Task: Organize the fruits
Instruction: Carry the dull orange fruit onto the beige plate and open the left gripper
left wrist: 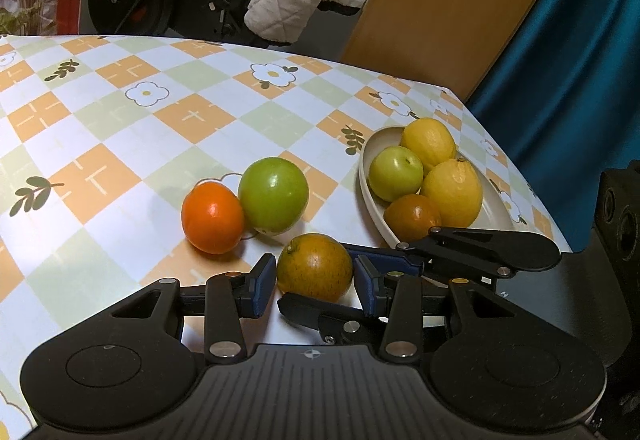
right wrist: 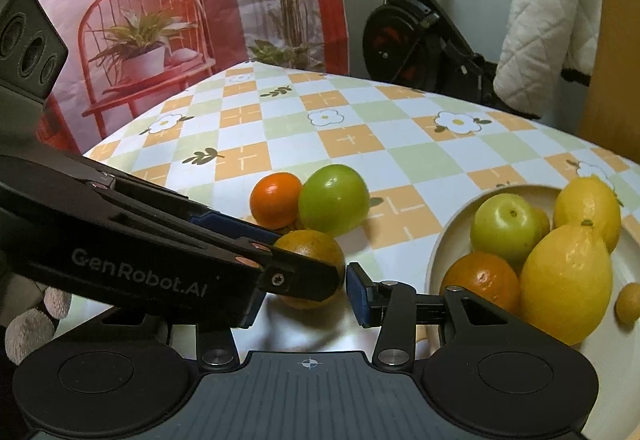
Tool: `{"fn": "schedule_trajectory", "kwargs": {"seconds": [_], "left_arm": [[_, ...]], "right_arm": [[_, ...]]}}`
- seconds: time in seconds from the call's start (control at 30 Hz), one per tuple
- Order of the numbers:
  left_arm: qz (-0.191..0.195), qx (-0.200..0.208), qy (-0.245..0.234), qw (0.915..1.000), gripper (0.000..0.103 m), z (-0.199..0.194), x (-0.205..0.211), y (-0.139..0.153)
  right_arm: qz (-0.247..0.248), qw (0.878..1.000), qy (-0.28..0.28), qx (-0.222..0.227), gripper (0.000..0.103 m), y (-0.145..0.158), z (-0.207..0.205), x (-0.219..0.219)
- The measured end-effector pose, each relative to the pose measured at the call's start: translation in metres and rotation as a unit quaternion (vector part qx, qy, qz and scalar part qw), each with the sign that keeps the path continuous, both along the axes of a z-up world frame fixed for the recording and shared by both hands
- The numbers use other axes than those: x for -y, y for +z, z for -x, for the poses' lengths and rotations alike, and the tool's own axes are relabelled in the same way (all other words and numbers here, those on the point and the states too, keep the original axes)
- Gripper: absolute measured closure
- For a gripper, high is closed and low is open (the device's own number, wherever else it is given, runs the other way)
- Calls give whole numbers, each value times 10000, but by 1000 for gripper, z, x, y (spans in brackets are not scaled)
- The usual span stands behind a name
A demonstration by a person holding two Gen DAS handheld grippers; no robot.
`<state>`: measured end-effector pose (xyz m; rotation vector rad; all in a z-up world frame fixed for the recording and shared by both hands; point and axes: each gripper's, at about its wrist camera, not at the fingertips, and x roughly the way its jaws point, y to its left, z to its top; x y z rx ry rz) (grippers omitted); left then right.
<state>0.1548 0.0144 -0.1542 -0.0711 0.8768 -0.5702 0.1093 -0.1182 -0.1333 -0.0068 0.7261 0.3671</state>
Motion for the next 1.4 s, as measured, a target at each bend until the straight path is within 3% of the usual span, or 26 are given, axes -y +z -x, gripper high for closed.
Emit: {"fn": "schedule_trajectory", "kwargs": {"seconds": [0.67,1.0,1.4], "left_arm": [[-177,505,-353,9979,58,29,47,37],[-306,758,-752,9938,58,28,105,53],[-623,822,-1267,9866,58,14,175,47]], "right_arm": [[-506,9952,-570,608,64,27,47,45],[-602,9884,-1028,942,64,41,57,95],[-590,9801,-1595,1023,64,33,50,164]]}}
